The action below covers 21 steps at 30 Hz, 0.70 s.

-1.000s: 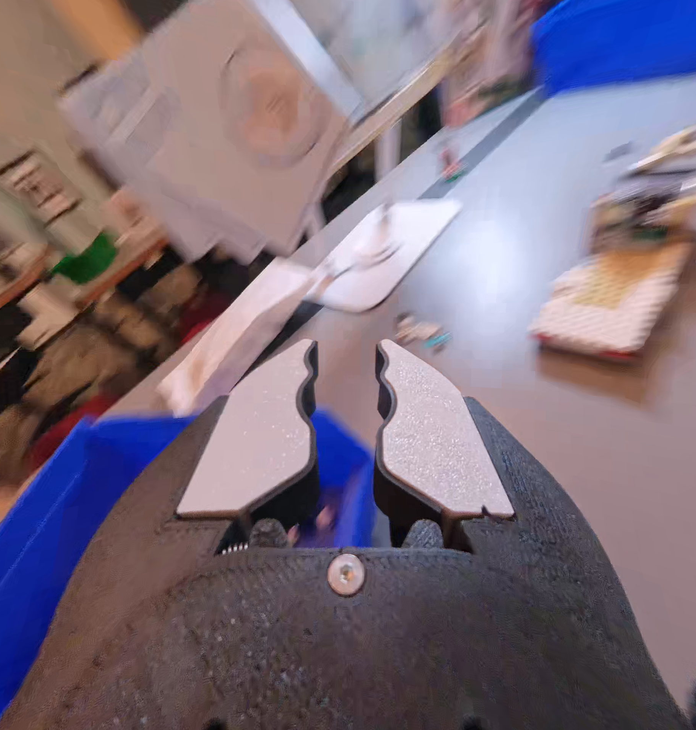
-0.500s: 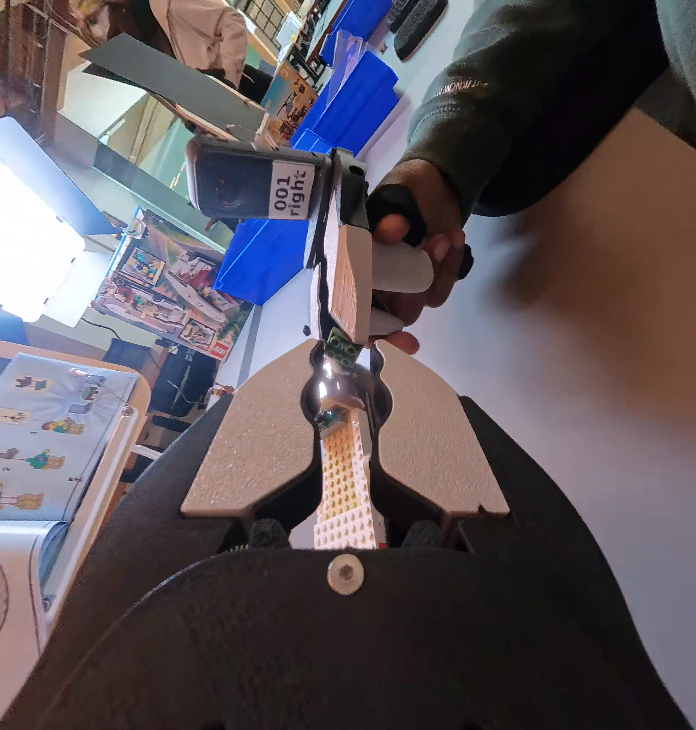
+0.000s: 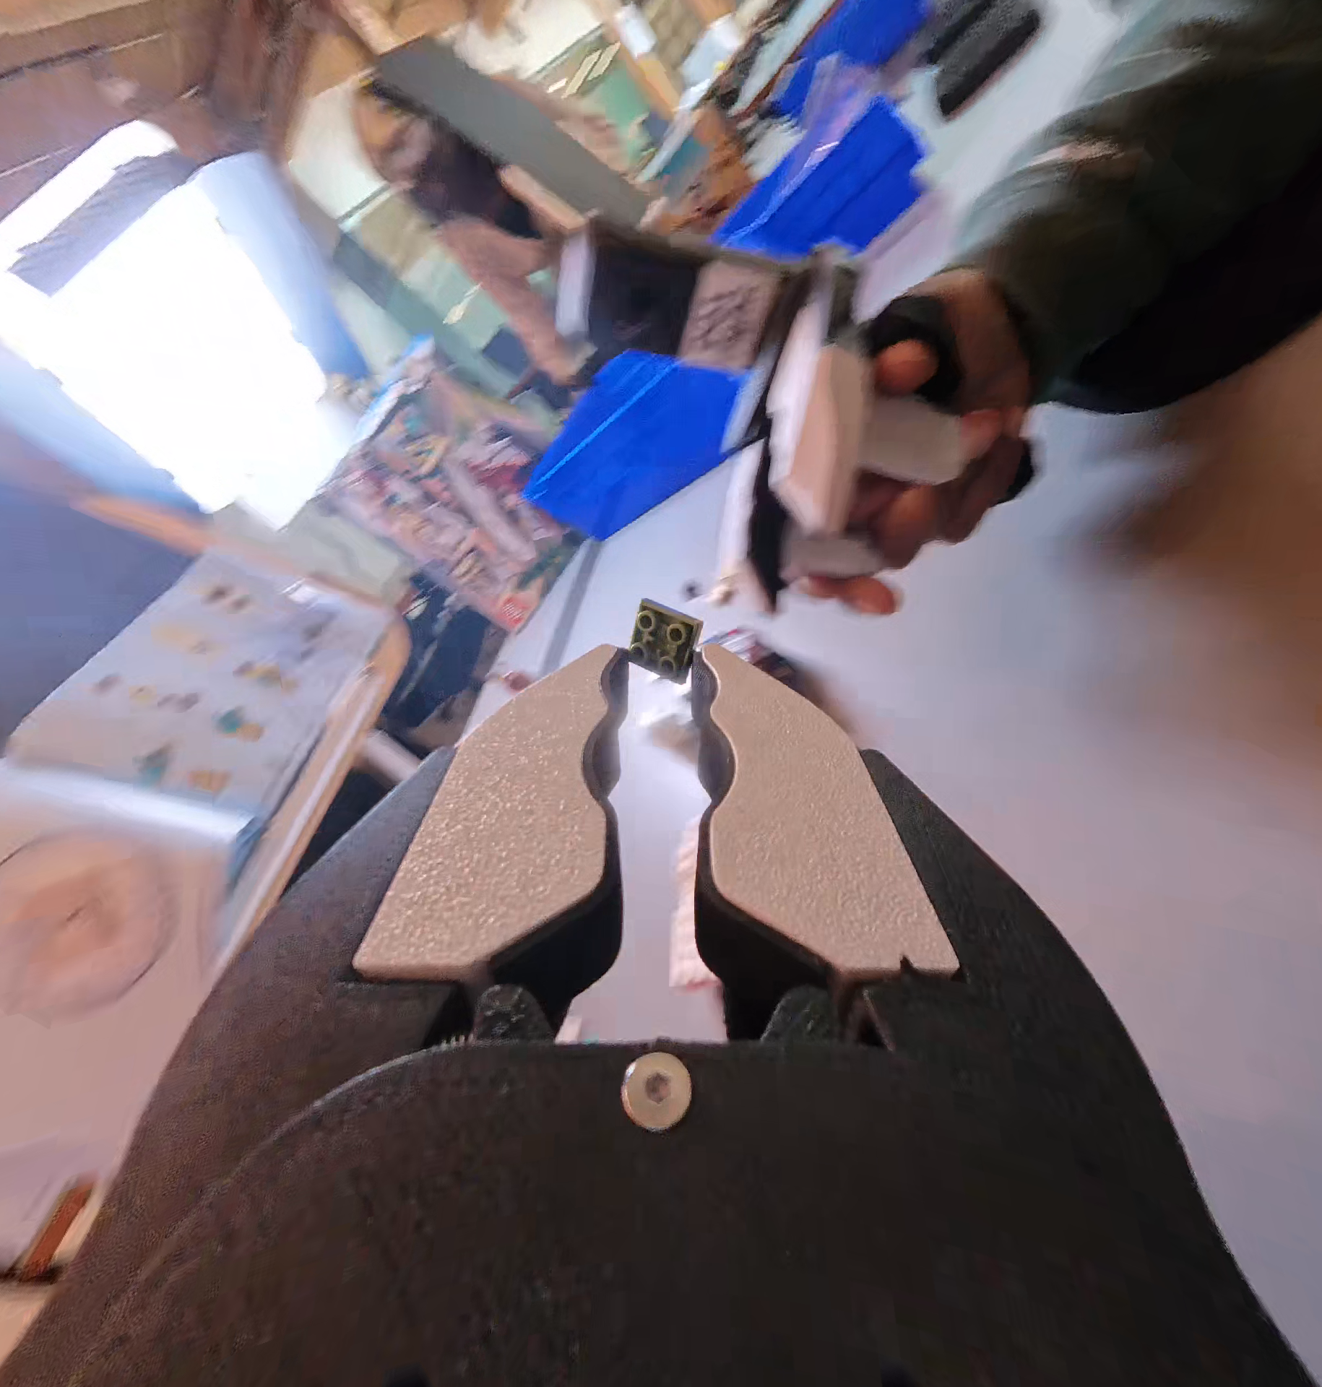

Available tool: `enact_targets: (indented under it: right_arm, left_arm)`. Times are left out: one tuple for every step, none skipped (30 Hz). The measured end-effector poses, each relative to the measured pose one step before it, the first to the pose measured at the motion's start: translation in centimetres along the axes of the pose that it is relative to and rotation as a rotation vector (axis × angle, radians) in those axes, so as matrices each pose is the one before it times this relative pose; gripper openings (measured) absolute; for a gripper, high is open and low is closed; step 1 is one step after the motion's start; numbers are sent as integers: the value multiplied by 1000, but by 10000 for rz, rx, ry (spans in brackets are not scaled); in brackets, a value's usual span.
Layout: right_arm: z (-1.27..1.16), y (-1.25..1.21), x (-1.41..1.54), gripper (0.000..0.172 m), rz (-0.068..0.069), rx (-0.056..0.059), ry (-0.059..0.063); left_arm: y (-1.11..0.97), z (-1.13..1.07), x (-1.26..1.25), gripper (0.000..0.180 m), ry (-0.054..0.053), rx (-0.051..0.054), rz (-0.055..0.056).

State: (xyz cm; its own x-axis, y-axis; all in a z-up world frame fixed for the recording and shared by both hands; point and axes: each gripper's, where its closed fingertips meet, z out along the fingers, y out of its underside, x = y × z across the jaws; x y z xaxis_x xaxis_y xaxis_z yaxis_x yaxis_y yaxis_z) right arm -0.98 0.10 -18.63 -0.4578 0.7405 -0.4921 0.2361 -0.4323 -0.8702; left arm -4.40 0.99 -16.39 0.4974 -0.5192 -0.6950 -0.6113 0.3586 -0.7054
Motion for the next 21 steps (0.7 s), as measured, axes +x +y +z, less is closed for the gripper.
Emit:
enact_targets:
  right_arm:
    - [-319,-289,414,28,-259,47,344]
    - [-289,-206,445,28,-324,20,386]
    - [-233,-127,408,28,-338,-8,366]
    - [-153,-61,313,28,-301,-25,302]
    - [-70,-34,171,28,-239,-24,208]
    - [5,-9,35,28,-174,-26,112]
    - [66,48,-66,28,-120,-51,38]
    - [103,99,-95,28,-90,-73,0]
    - [124,125,-115,28,-80,-71,-7]
    - [100,128,-109,28,-72,-69,-8]
    - [92,131,-104,28,-64,-75,-6]
    - [74,110,-58,28,-59,-67,7]
    - [40,83,-32,28,-51,-47,22]
    - [20,52,-16,28,-33,-27,22]
    - [12,21,3,28,-8,-13,16]
    - [5,17,9,28,10,-7,7]
    - [4,30,-2,28,13,-10,-1]
    - [-1,18,13,27,4,-10,0]
    - [1,16,1,27,-9,-9,10]
    - [-17,18,-2,27,-24,-12,13]
    - [-12,6,7,27,-41,-10,20]
  left_arm:
    - [861,-1108,-2328,16,-850,-342,-194]
    - [1171,-1326,-2968,16,-1122,-472,-199]
    - [1484,-1397,-3400,16,-1255,-590,-268]
    - [1692,-1327,-3608,16,-1261,-631,-448]
    - [1885,-1098,-3527,16,-1114,-669,-651]
    - [2079,-800,-3271,16,-933,-755,-805]
    - [2287,-487,-2985,16,-829,-872,-780]
    - [2417,-143,-2572,16,-696,-960,-614]
    - [2601,202,-1971,16,-470,-1107,-426]
    - [2765,485,-1358,16,-257,-1275,-316]
    - [2469,690,-945,16,-200,-1113,-305]
    - [2192,812,-117,19,214,-1049,-223]
    - [1871,840,149,39,261,-996,-273]
    - [1457,783,172,55,189,-811,-177]
    - [988,653,194,67,133,-527,-27]
    - [710,496,344,73,185,-378,40]
    - [328,304,318,74,148,-165,19]
    - [-110,-32,151,73,93,83,-14]
    - [-168,-181,200,76,143,93,0]
    - [-367,-244,144,76,80,232,-17]
    - [-561,-291,35,74,-30,365,24]
